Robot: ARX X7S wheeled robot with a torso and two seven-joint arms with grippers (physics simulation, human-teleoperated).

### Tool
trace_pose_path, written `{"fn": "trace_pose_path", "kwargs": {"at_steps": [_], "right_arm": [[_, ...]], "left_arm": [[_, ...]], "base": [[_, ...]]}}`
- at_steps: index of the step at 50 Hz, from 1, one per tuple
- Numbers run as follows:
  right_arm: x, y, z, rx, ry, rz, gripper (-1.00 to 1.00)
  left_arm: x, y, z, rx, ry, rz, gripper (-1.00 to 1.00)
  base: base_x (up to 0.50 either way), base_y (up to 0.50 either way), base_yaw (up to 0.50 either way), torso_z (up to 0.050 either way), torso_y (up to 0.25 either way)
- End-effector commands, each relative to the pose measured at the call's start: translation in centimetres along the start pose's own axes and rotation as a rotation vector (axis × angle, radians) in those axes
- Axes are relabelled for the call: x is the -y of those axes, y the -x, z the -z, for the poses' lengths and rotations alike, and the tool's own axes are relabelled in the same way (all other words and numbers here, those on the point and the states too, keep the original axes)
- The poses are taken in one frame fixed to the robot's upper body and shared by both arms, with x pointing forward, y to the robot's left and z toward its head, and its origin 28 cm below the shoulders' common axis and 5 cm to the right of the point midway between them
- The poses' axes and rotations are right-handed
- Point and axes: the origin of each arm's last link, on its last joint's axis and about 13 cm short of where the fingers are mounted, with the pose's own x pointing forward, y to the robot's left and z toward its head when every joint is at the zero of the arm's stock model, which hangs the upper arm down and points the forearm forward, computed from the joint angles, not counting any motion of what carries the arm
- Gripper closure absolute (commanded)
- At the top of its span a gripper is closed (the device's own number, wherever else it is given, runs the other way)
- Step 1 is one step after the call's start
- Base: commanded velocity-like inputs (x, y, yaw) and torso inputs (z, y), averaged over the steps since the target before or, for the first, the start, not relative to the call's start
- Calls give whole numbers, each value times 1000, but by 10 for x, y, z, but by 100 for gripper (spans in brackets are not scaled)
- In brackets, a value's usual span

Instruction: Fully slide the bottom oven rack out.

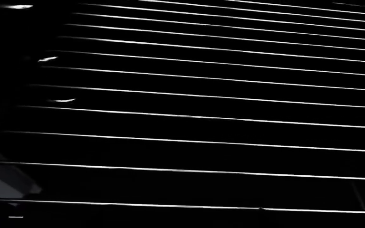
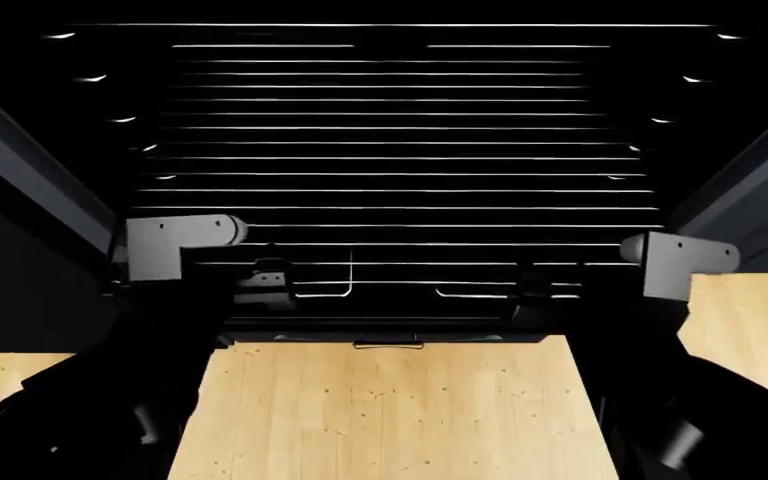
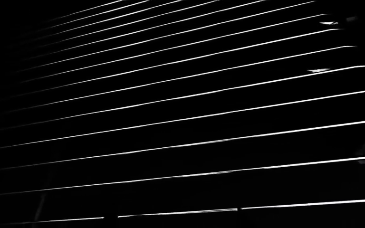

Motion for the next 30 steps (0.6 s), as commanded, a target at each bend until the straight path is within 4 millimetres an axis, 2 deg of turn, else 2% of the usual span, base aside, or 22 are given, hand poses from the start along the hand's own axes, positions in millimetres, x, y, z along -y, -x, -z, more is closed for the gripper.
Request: {"fn": "trace_pose_path", "kwargs": {"at_steps": [1, 5, 15, 23, 30], "right_arm": [[48, 54, 109, -921, 191, 202, -100], [51, 61, 114, -932, 178, 210, -100], [48, 80, 121, -964, 155, 198, -100], [52, 87, 117, -977, 161, 205, -100], [55, 95, 113, -992, 176, 213, -100]], "left_arm": [[-53, 58, 147, -1239, -268, -80, -100], [-54, 65, 154, -1253, -265, -64, -100], [-63, 83, 151, -1272, -235, -100, -100], [-61, 89, 160, -1306, -261, -87, -100], [-62, 90, 151, -1310, -296, -91, -100]], "base": [[-15, -4, -6, -12, -15], [-3, -3, -6, -6, -15], [-7, -2, -4, -5, -14], [-7, -2, -3, -5, -13], [-7, -2, -5, -6, -13]]}}
